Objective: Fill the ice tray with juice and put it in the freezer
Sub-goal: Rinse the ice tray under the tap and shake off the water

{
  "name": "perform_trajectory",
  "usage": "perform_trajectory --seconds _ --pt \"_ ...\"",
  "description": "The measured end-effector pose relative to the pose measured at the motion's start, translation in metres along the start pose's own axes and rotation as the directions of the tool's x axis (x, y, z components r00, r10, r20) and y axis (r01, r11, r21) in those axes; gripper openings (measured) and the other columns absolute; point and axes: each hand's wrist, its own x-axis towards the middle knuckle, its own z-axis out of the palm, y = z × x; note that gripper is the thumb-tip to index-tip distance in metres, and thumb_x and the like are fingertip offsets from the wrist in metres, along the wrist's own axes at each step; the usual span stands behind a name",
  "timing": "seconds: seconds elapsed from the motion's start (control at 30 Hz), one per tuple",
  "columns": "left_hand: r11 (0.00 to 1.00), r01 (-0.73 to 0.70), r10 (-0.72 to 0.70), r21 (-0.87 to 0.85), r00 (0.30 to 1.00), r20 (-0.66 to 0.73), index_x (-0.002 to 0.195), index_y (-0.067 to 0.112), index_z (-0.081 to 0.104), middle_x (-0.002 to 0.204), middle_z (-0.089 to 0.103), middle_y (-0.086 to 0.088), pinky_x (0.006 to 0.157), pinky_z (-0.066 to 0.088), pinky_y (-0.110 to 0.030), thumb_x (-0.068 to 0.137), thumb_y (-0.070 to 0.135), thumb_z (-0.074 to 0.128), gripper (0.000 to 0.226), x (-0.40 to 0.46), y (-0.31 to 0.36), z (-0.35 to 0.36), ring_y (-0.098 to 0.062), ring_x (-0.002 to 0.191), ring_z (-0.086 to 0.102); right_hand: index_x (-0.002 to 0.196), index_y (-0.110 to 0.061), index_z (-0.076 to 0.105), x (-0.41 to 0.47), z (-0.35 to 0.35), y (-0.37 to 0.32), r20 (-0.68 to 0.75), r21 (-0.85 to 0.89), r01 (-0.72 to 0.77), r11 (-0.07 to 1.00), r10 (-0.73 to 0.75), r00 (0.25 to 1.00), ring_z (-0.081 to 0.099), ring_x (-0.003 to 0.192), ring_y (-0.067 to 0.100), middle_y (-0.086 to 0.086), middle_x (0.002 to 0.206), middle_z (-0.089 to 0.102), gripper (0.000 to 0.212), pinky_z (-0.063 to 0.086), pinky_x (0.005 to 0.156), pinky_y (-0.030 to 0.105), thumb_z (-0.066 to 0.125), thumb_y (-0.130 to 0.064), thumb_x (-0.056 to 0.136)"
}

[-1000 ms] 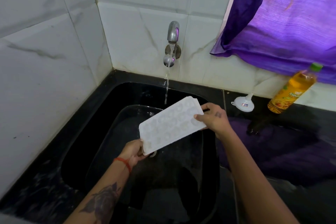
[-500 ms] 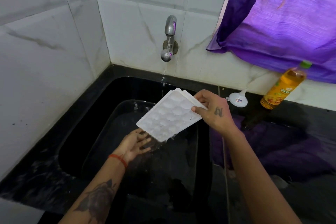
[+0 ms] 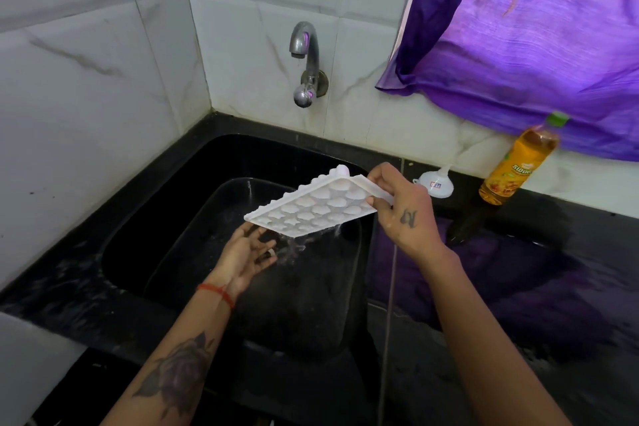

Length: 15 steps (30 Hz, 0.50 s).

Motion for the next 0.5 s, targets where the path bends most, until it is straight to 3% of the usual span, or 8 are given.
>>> perform_trajectory --seconds 0.13,0.27,0.37,0.47,0.5 --pt "0.998 -0.057 0.056 -0.011 0.998 -0.038 0.139 0.020 0.036 0.143 0.044 -0.001 0.082 0.049 -0.044 0.084 -0.017 0.032 0.066 -0.019 -0.008 0.013 -0.028 0.113 0.053 0.120 -0.017 0.057 -0.011 -0.014 0.007 0.037 0.055 0.080 0.995 -0.082 0.996 0.067 0.096 0.022 0.002 0.106 0.071 0.043 0.053 0.083 0.032 0.056 0.005 0.083" --pt "0.989 -0.149 0.148 -0.003 0.985 -0.088 0.134 0.020 0.038 0.138 0.045 0.002 0.083 0.049 -0.044 0.084 -0.016 0.032 0.062 -0.039 -0.005 0.030 -0.023 0.102 0.056 0.123 -0.021 0.062 -0.008 -0.031 0.013 0.066 0.028 0.144 0.989 -0.146 0.987 0.067 0.096 0.020 0.005 0.110 0.070 0.048 0.050 0.085 0.024 0.053 0.007 0.084" --pt "0.957 -0.290 0.290 0.010 0.952 -0.101 0.137 0.022 0.035 0.137 0.047 0.004 0.084 0.050 -0.044 0.083 -0.016 0.034 0.066 -0.052 0.006 0.034 -0.023 0.107 0.056 0.115 -0.021 0.064 -0.006 -0.043 0.009 -0.082 0.027 0.223 0.974 -0.220 0.972 0.067 0.086 0.020 0.006 0.098 0.072 0.051 0.052 0.080 0.030 0.049 0.010 0.078" --pt "0.916 -0.401 0.399 -0.012 0.914 -0.073 0.126 0.031 0.040 0.121 0.054 0.012 0.081 0.053 -0.039 0.083 -0.016 0.034 0.064 -0.056 0.010 0.031 -0.016 0.103 0.061 0.108 -0.019 0.065 -0.010 -0.036 0.009 -0.308 0.070 0.297 0.952 -0.262 0.914 0.063 0.086 0.011 0.001 0.097 0.070 0.051 0.047 0.081 0.016 0.048 0.014 0.073" --pt "0.925 -0.380 0.381 0.031 0.922 -0.069 0.123 0.031 0.040 0.115 0.055 0.011 0.078 0.053 -0.038 0.086 -0.014 0.035 0.059 -0.055 0.003 0.029 -0.014 0.099 0.062 0.107 -0.014 0.066 -0.016 -0.027 0.012 -0.310 0.091 0.310 0.946 -0.269 0.912 0.064 0.091 0.014 0.003 0.099 0.069 0.050 0.047 0.087 0.019 0.047 0.017 0.072"
